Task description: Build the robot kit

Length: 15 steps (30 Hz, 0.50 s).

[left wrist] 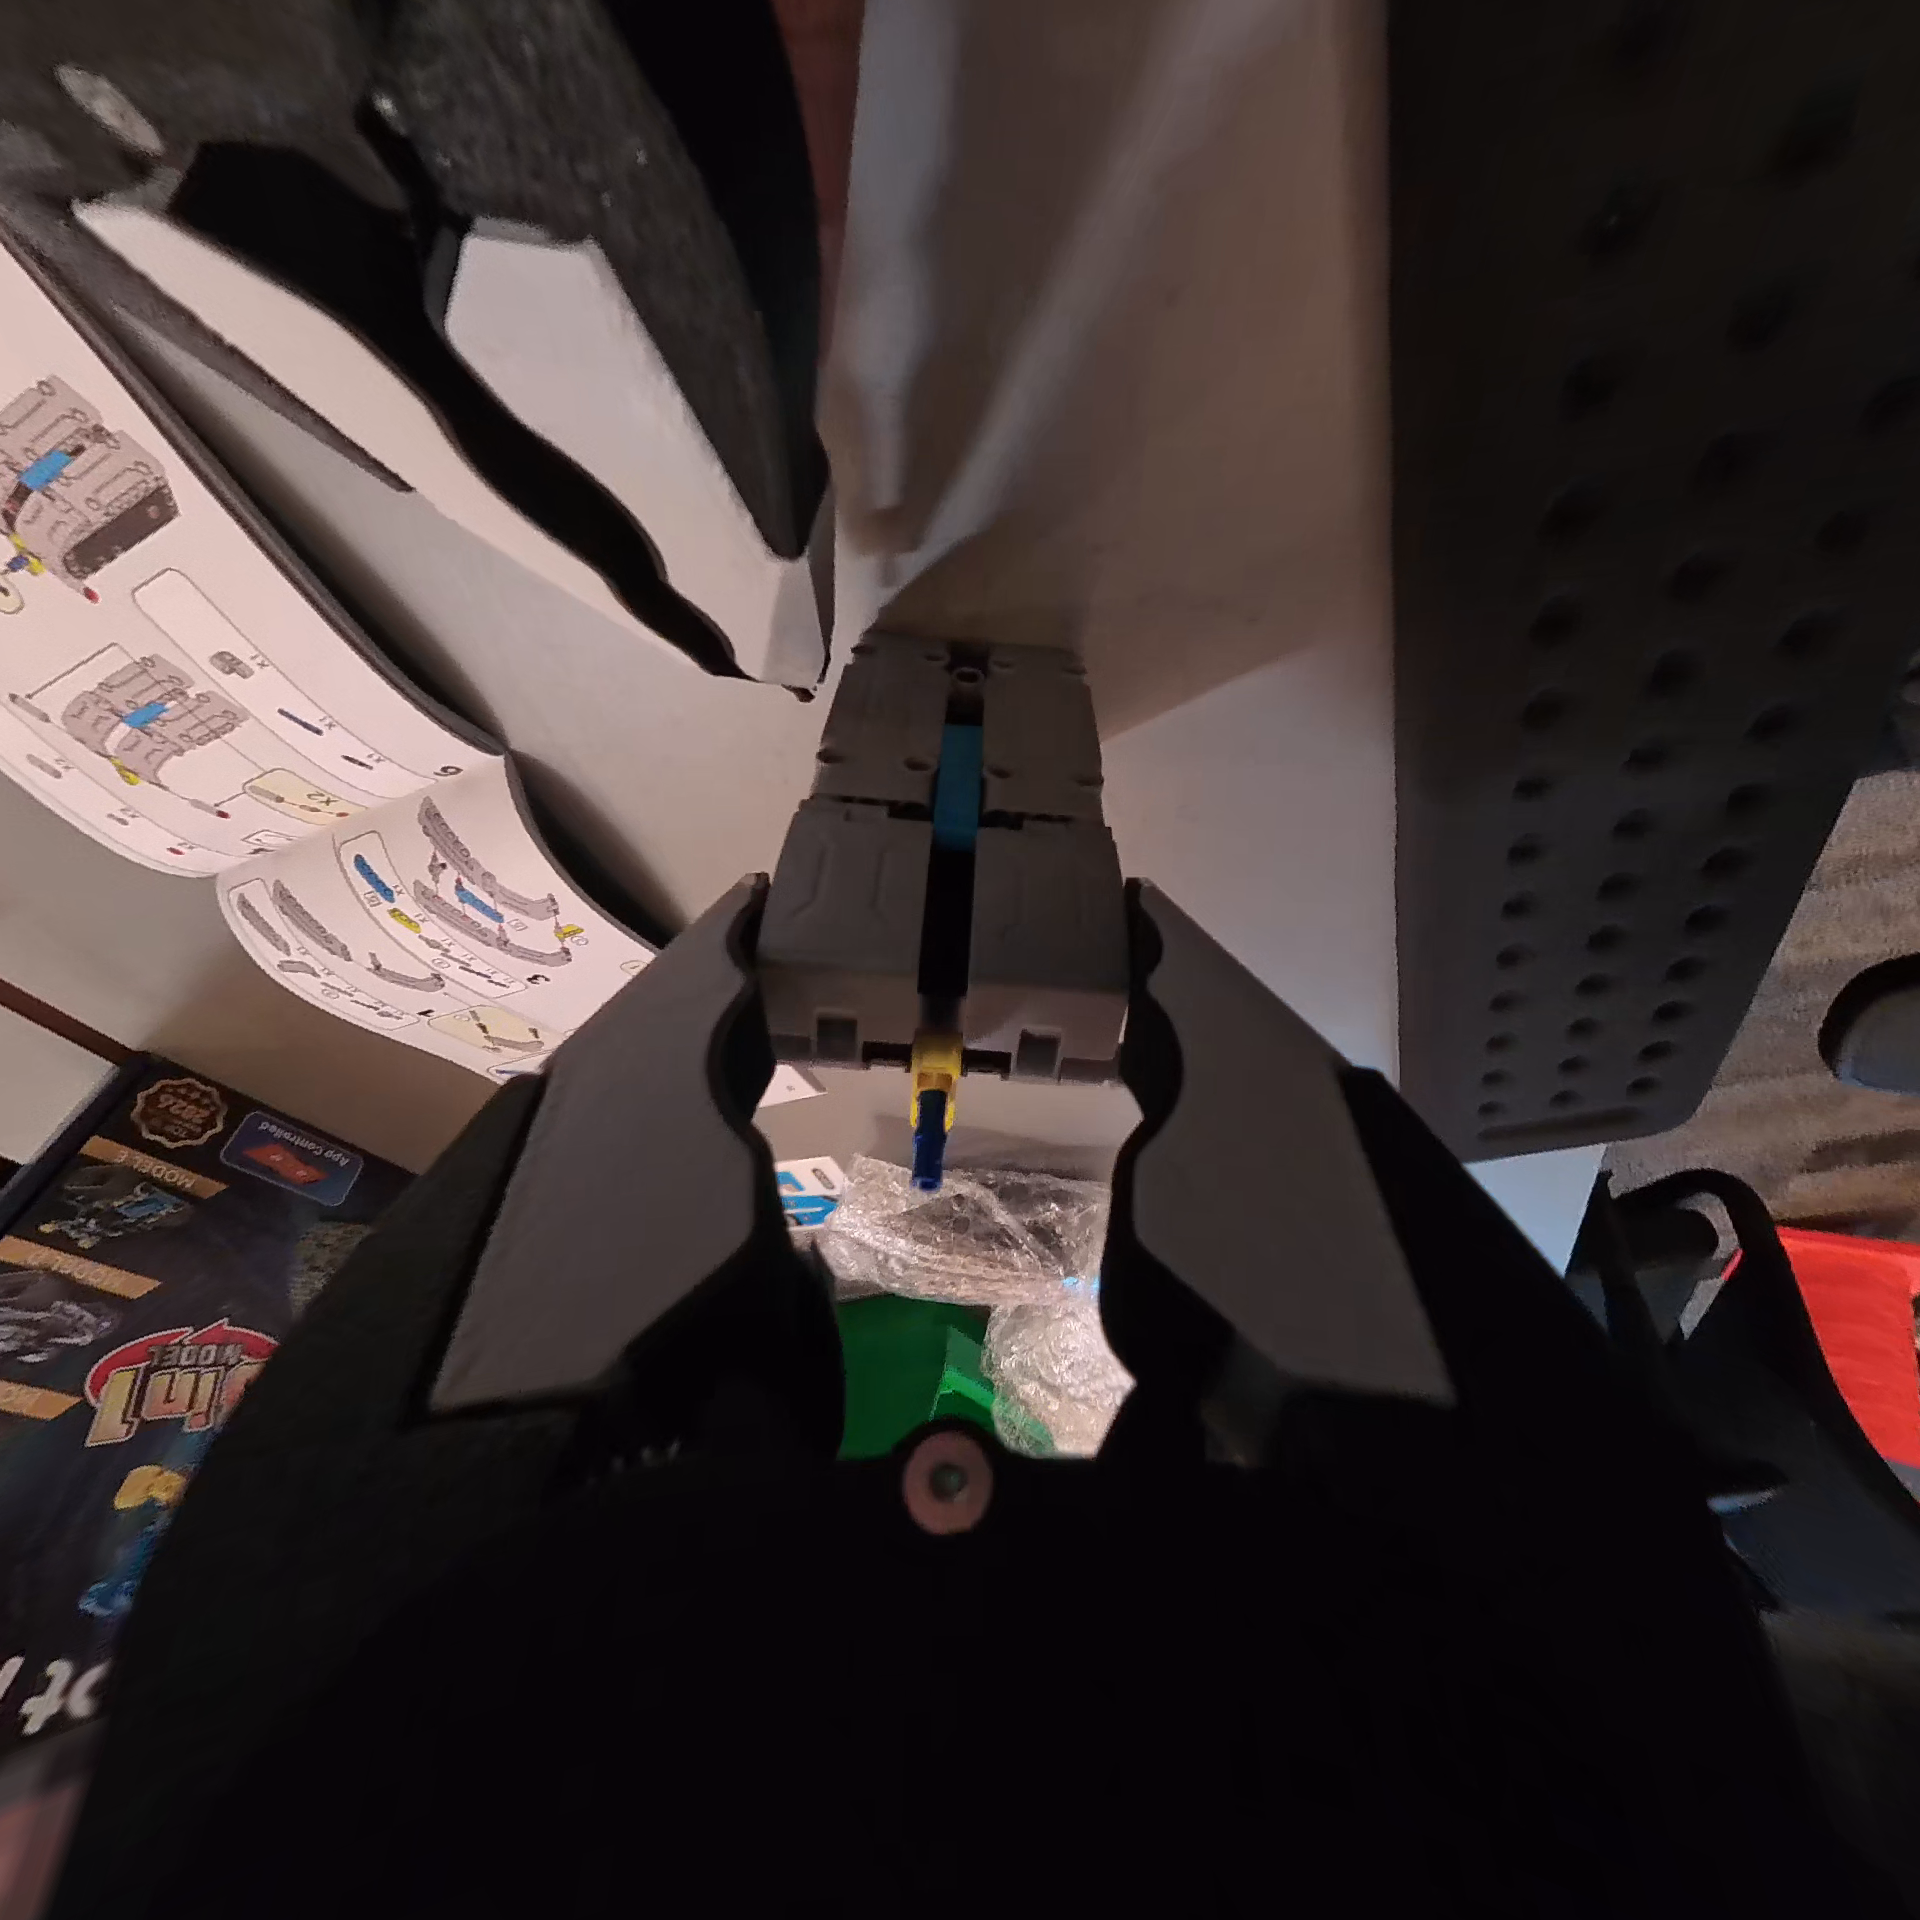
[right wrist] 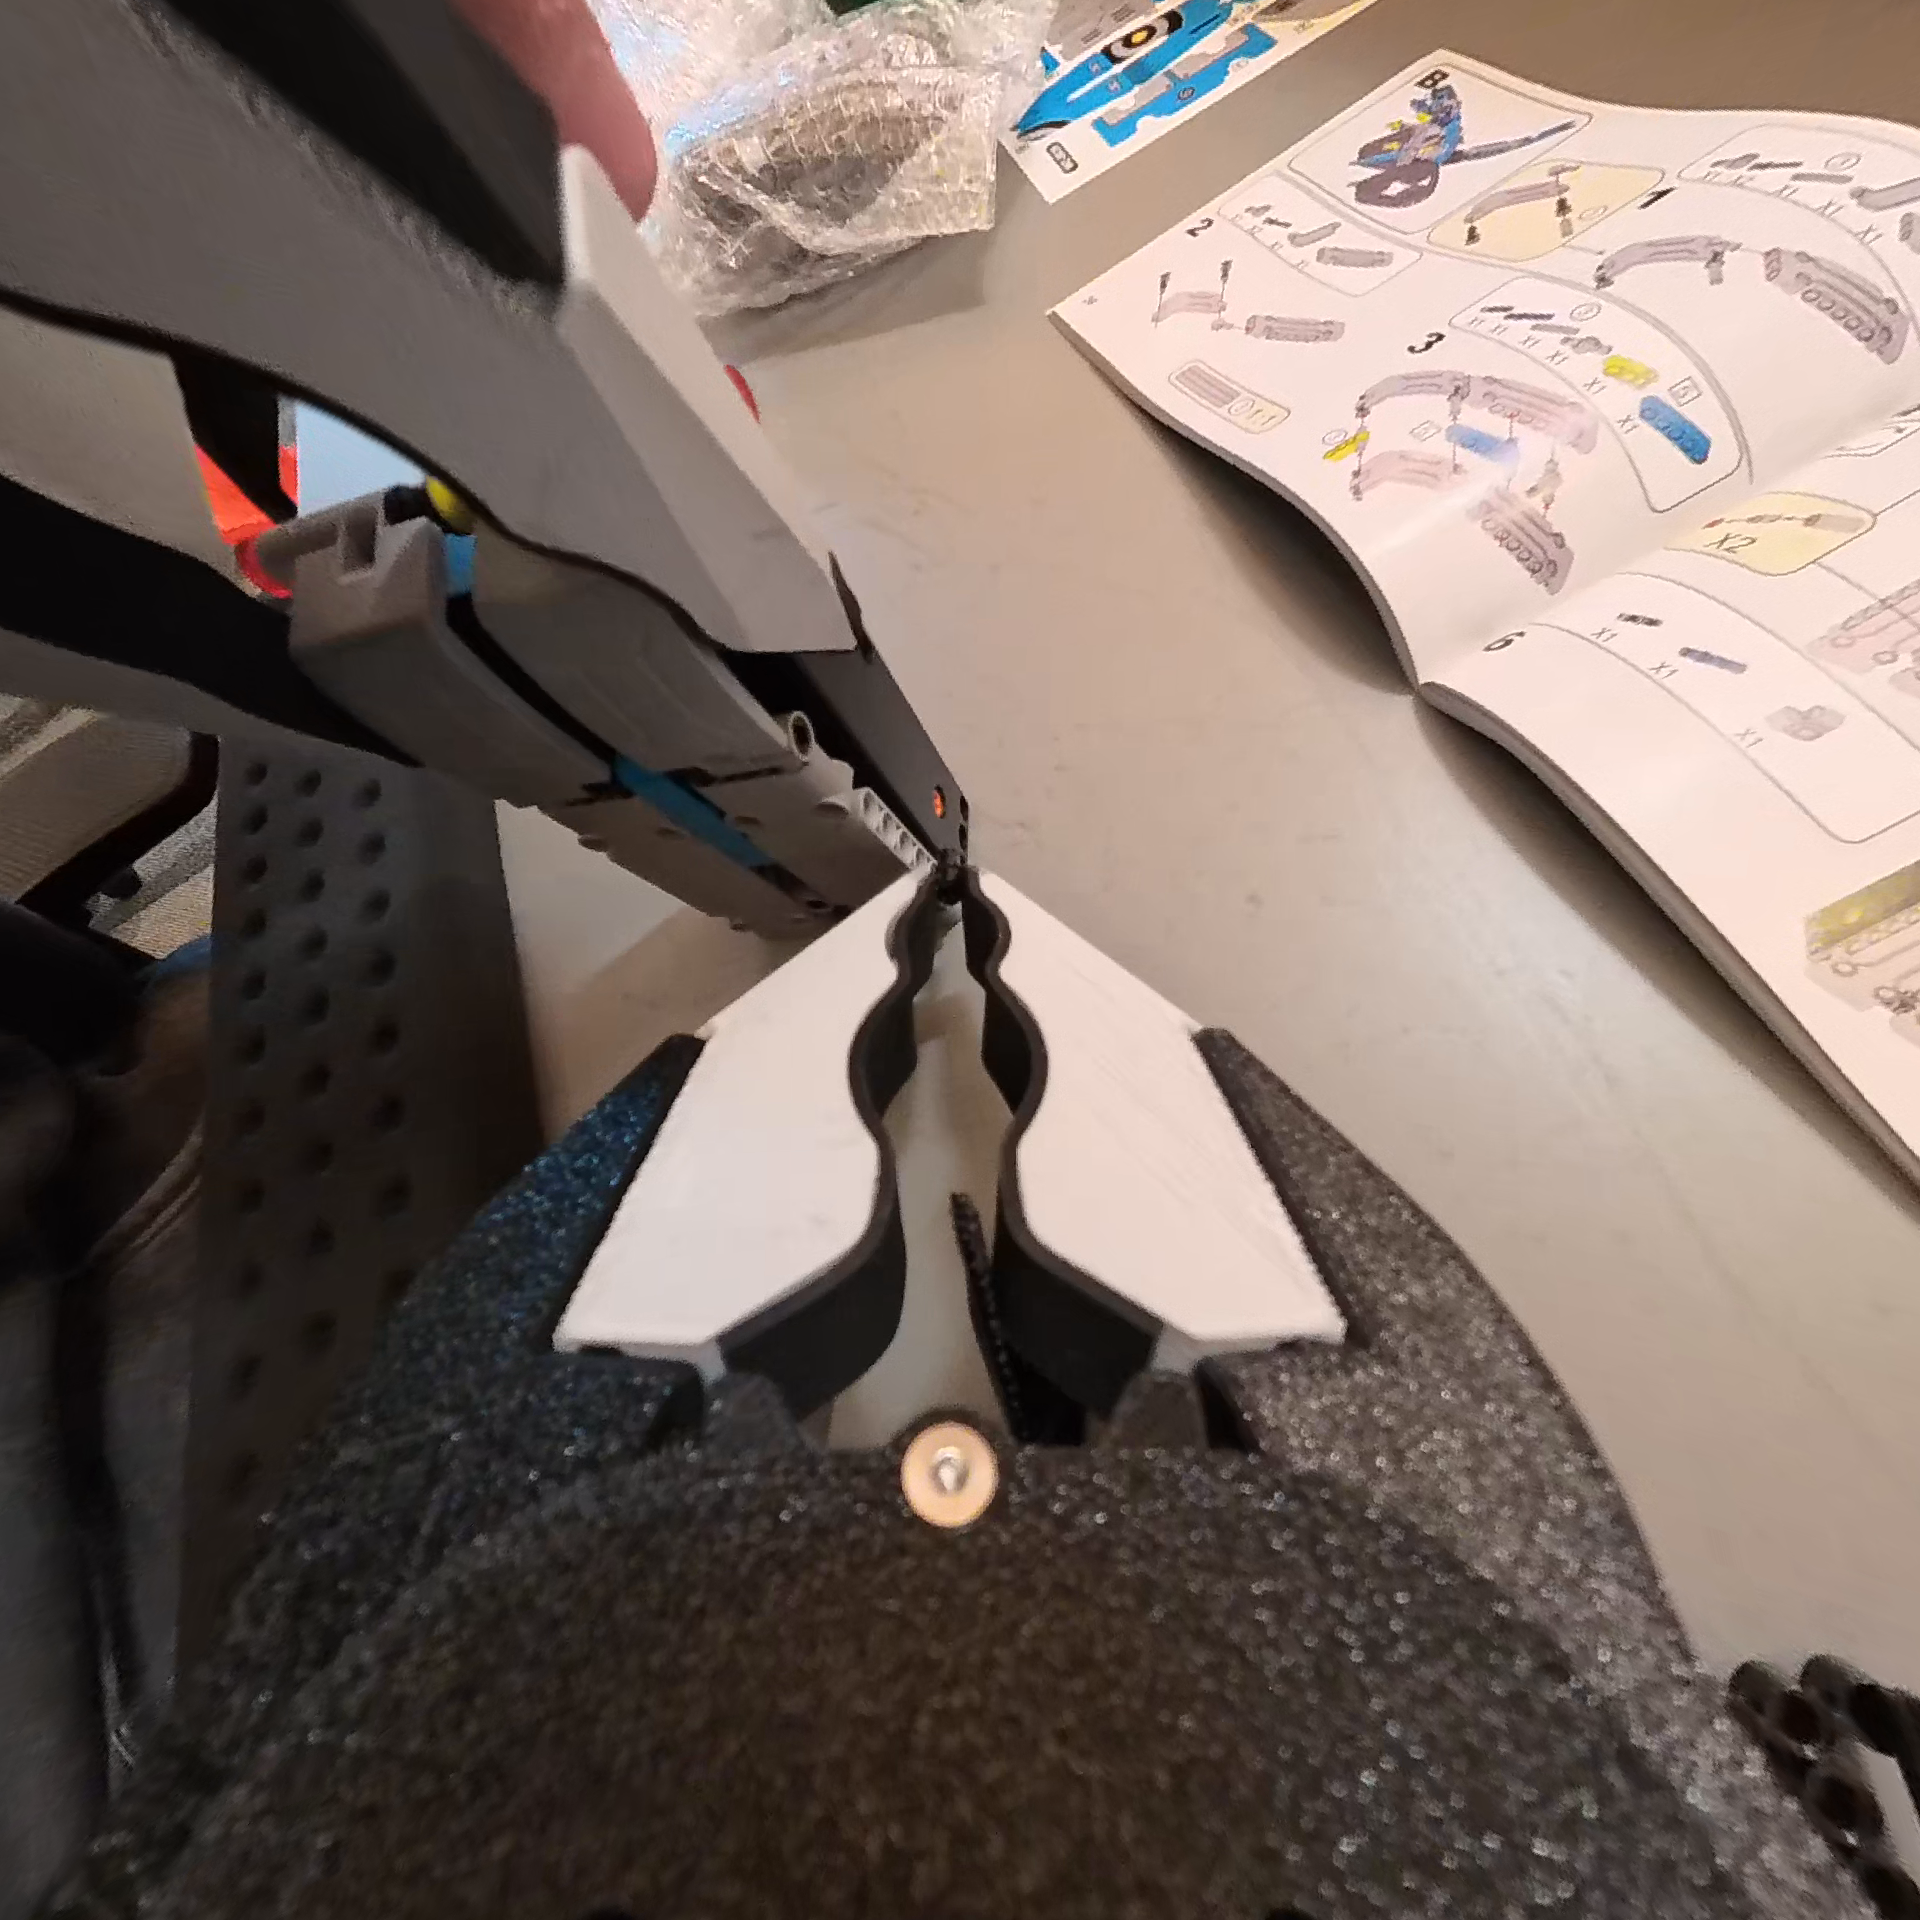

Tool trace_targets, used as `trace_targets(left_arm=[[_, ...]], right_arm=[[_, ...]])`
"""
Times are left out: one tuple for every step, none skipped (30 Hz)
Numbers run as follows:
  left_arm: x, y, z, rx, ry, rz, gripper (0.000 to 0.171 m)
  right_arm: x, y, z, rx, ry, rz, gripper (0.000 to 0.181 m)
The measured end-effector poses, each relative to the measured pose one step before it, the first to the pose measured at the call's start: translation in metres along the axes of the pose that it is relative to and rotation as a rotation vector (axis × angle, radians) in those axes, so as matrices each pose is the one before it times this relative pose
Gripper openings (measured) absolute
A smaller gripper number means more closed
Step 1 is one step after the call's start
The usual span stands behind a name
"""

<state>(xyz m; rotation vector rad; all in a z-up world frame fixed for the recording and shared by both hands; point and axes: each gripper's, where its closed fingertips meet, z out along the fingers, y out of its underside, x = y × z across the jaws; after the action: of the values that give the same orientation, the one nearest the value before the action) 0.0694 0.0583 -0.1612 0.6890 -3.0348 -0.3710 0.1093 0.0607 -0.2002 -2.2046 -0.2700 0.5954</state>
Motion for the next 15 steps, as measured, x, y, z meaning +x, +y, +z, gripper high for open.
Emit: trace_targets(left_arm=[[-0.00028, 0.00037, 0.00043, 0.00732, -0.0045, -0.0049, 0.066], [-0.0004, 0.00068, 0.00049, 0.00434, -0.0063, -0.0046, 0.067], [-0.00067, 0.00031, 0.00041, 0.00562, -0.0092, -0.0036, 0.067], [-0.00007, 0.00015, 0.00011, 0.00733, -0.0062, -0.0036, 0.069], [0.00067, -0.00014, 0.00001, 0.00908, -0.0018, -0.005, 0.07], [0.00022, -0.00088, -0.00028, 0.01312, -0.0057, -0.0051, 0.071], [-0.0011, -0.00161, -0.00031, 0.0166, -0.0133, -0.0032, 0.07], [-0.00147, -0.00257, -0.00039, 0.02326, -0.0158, -0.0035, 0.07], [0.00051, -0.00212, -0.00034, 0.02076, -0.0018, -0.005, 0.07], [0.00027, -0.00085, -0.00009, 0.01307, -0.0013, -0.0064, 0.071], [-0.00072, -0.00008, -0.0001, 0.00915, -0.0052, -0.0051, 0.071], [-0.00167, 0.00002, -0.00012, 0.00969, -0.0098, -0.0055, 0.072], [-0.00066, 0.00027, -0.00029, 0.00944, -0.0015, -0.0071, 0.073], [-0.00033, -0.00017, -0.00028, 0.01356, 0.0011, -0.01, 0.074], [-0.00017, -0.00028, -0.00035, 0.01449, 0.0021, -0.0095, 0.075]], right_arm=[[0.00044, 0.00047, 0.00005, -0.0017, 0.0027, 0.0005, 0.003], [0.00003, 0.00038, 0.0, 0.0, -0.0012, 0.0022, 0.003], [0.00036, 0.0005, -0.00013, -0.0014, 0.0002, 0.0034, 0.003], [0.00169, 0.00036, -0.00069, -0.0012, 0.0087, 0.0016, 0.003], [0.00246, -0.00029, -0.00156, 0.0034, 0.0124, 0.0014, 0.003], [0.00466, -0.001, -0.00291, 0.0071, 0.0245, 0.0049, 0.003], [0.00945, -0.0015, -0.00483, 0.0106, 0.0513, 0.0082, 0.003], [0.01047, -0.00376, -0.00614, 0.0254, 0.0516, 0.0078, 0.003], [0.00926, -0.00547, -0.00652, 0.0352, 0.0385, 0.0174, 0.003], [0.00887, -0.00577, -0.00625, 0.0382, 0.0323, 0.0257, 0.003], [0.00802, -0.00468, -0.00537, 0.0319, 0.0283, 0.0209, 0.003], [0.00707, -0.00334, -0.0045, 0.023, 0.0269, 0.0117, 0.003], [0.0051, -0.00275, -0.00343, 0.0179, 0.018, 0.0078, 0.003], [0.0026, -0.00201, -0.00215, 0.0133, 0.0049, 0.0073, 0.003], [0.0004, -0.00048, -0.00045, 0.0044, -0.004, 0.0051, 0.003]])
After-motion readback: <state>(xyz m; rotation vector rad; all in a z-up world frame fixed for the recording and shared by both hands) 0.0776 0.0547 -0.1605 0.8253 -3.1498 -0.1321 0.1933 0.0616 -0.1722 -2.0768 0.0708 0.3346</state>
